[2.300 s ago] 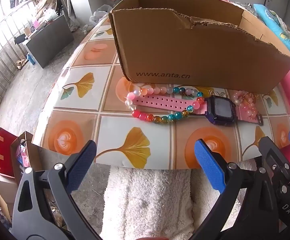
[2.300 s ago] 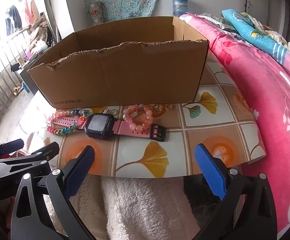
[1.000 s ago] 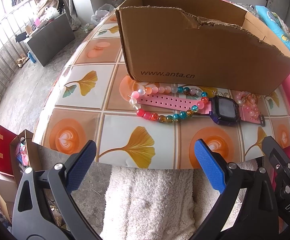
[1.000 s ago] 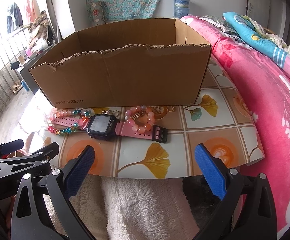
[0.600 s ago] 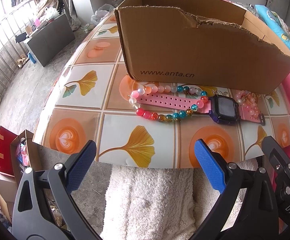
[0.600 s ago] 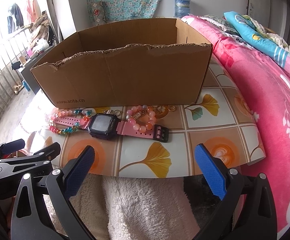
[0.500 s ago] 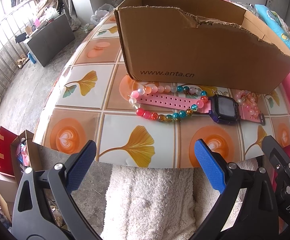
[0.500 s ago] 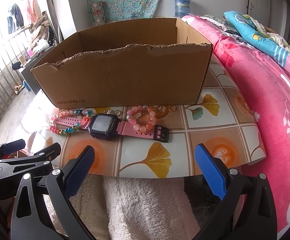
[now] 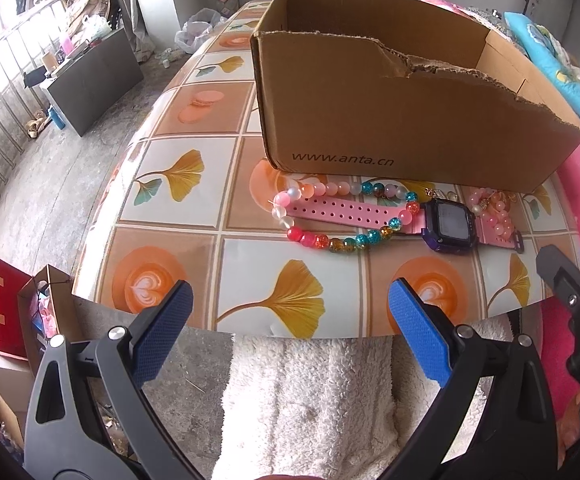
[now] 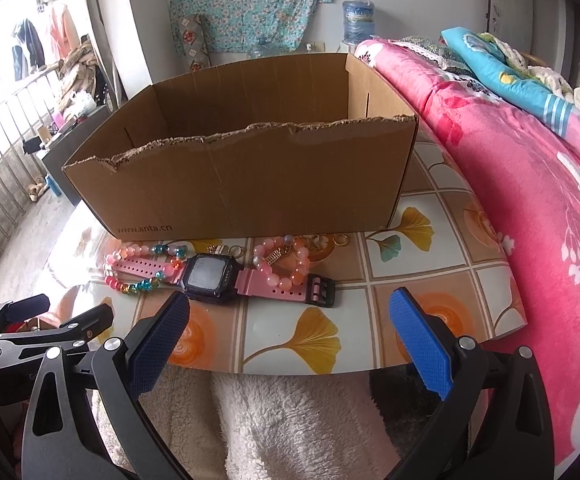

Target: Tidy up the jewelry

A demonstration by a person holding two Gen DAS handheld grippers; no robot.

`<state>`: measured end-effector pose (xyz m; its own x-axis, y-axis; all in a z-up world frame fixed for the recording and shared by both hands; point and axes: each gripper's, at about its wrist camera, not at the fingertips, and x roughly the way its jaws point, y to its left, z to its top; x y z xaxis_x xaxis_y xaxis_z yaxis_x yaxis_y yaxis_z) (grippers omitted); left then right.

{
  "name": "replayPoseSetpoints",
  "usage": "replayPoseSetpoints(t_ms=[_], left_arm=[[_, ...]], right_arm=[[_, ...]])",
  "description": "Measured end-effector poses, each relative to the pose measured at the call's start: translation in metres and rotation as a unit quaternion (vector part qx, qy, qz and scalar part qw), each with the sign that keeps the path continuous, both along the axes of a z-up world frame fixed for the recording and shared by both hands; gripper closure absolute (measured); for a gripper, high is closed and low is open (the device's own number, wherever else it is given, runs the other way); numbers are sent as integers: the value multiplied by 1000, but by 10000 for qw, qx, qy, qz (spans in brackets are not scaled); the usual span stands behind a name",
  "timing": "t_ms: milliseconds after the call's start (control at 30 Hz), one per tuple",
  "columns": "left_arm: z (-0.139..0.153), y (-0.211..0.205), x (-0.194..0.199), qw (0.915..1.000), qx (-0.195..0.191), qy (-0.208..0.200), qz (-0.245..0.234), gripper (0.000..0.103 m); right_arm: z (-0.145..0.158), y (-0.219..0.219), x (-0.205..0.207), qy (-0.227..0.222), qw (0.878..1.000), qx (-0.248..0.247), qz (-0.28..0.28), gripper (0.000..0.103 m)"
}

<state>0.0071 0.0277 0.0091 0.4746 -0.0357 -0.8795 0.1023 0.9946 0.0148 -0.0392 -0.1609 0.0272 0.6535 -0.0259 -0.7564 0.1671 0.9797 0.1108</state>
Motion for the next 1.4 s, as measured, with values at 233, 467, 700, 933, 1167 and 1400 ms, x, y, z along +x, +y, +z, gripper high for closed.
replayPoseSetpoints(t_ms=[233, 467, 700, 933, 1167, 1400], left_arm=[[3, 19, 0, 9988, -67, -396, -291, 8], [-2, 38, 2, 9884, -1120, -682, -762, 8], [-10, 42, 27, 9873, -1229, -620, -799, 8], [-16, 34, 45, 9883, -929, -690, -991, 33], [-30, 25, 61, 9911, -507, -457, -1141, 67], [-27, 19, 59, 9909, -365, -465, -1211, 67]], right_arm=[[11, 0, 7, -350, 9984, 370, 243, 6], [3, 24, 27, -270, 9919, 726, 1009, 34], [-10, 45, 63, 103, 9828, 977, 1562, 62], [-25, 60, 84, 469, 9789, 851, 1797, 72], [-38, 65, 101, 754, 9781, 621, 1836, 76], [-47, 73, 114, 961, 9745, 343, 1999, 82]])
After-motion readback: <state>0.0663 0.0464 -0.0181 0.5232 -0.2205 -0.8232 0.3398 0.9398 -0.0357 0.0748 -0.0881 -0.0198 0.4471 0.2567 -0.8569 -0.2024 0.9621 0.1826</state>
